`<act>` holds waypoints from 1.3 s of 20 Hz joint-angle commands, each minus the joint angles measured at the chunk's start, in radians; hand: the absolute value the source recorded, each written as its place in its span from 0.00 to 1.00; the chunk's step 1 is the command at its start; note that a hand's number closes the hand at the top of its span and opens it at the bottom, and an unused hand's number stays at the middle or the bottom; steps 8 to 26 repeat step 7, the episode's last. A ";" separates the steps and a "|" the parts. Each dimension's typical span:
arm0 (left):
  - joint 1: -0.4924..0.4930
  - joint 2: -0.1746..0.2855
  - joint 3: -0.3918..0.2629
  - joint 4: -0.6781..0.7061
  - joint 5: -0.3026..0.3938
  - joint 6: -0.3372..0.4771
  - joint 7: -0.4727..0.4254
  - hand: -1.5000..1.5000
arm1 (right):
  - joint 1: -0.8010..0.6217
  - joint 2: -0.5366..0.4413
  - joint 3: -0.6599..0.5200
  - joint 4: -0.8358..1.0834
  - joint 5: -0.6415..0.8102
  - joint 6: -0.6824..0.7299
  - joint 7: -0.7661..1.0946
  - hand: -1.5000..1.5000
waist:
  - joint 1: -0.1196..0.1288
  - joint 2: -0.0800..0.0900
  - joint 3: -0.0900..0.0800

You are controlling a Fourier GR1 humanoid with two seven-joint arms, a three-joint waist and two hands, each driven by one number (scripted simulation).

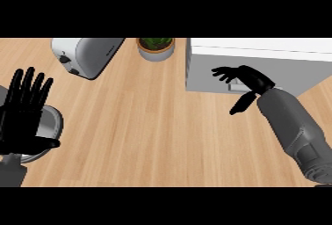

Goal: Pick up the cup, place it into the drawer and close the drawer

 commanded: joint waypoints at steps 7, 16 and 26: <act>-0.023 -0.026 -0.019 0.030 -0.039 0.001 -0.005 0.00 | -0.106 -0.067 -0.053 0.114 -0.003 -0.025 0.074 0.00 | 0.022 0.037 0.011; -0.023 -0.026 -0.019 0.030 -0.039 0.001 -0.005 0.00 | -0.106 -0.067 -0.053 0.114 -0.003 -0.025 0.074 0.00 | 0.022 0.037 0.011; -0.023 -0.026 -0.019 0.030 -0.039 0.001 -0.005 0.00 | -0.106 -0.067 -0.053 0.114 -0.003 -0.025 0.074 0.00 | 0.022 0.037 0.011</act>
